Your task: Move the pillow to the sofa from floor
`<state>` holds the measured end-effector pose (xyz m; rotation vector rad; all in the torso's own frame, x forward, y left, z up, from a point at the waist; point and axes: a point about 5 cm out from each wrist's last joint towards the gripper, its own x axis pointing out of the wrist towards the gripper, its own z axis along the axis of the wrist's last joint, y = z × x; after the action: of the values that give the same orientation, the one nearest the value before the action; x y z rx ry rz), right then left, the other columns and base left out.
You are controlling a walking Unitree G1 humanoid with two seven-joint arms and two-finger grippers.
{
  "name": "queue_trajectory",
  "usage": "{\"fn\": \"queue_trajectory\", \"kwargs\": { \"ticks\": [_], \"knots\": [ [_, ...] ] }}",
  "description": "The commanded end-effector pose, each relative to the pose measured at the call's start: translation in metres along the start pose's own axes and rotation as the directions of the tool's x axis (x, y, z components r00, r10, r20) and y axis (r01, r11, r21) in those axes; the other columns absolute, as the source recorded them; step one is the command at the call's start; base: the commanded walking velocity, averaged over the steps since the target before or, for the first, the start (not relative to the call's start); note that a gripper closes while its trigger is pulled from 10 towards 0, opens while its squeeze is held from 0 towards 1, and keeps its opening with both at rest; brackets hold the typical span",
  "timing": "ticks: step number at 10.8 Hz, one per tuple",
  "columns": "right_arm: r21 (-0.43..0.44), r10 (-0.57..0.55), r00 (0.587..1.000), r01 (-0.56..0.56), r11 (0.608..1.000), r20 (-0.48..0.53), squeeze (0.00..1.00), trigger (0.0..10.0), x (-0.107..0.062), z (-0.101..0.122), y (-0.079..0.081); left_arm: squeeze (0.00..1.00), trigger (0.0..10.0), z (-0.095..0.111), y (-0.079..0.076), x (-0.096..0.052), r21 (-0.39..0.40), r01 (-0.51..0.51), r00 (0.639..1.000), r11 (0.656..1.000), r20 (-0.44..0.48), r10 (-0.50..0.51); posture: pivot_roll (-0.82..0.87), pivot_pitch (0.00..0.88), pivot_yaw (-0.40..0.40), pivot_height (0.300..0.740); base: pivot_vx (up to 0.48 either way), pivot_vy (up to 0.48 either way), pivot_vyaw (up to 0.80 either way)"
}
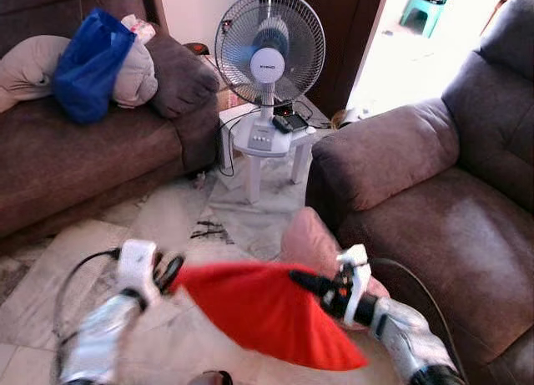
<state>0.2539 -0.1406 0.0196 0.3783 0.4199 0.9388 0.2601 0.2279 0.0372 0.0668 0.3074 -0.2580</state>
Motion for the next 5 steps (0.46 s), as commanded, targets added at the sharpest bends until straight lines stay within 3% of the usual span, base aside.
{"fn": "queue_trajectory", "kwargs": {
  "ticks": [1,2,3,5],
  "knots": [
    [-0.074,0.087,0.993,-0.081,0.994,0.077,0.0,10.0,0.004,0.024,0.007,1.0,10.0,-0.009,-0.004,-0.004,0.036,0.078,0.995,0.996,-0.066,-0.076,0.1,0.065,-0.052,0.74,0.0,0.0,0.0],
    [-0.077,0.087,0.994,-0.082,0.994,0.06,0.0,10.0,0.003,0.023,0.006,1.0,10.0,-0.019,-0.006,-0.011,0.061,0.171,0.976,0.983,-0.149,-0.16,0.1,0.065,-0.053,0.74,0.0,0.0,0.0],
    [-0.079,0.08,0.996,-0.076,0.994,0.043,0.0,10.0,0.002,0.021,0.006,1.0,10.0,-0.034,-0.01,-0.022,0.11,0.291,0.932,0.95,-0.257,-0.256,0.1,0.065,-0.052,0.74,0.0,0.0,0.0],
    [-0.082,0.086,0.996,-0.083,0.993,0.031,0.0,10.0,0.0,0.022,0.008,1.0,10.0,-0.058,-0.014,-0.041,0.083,0.432,0.837,0.898,-0.408,-0.365,0.1,0.068,-0.052,0.74,0.0,0.0,0.0]
  ]
}}
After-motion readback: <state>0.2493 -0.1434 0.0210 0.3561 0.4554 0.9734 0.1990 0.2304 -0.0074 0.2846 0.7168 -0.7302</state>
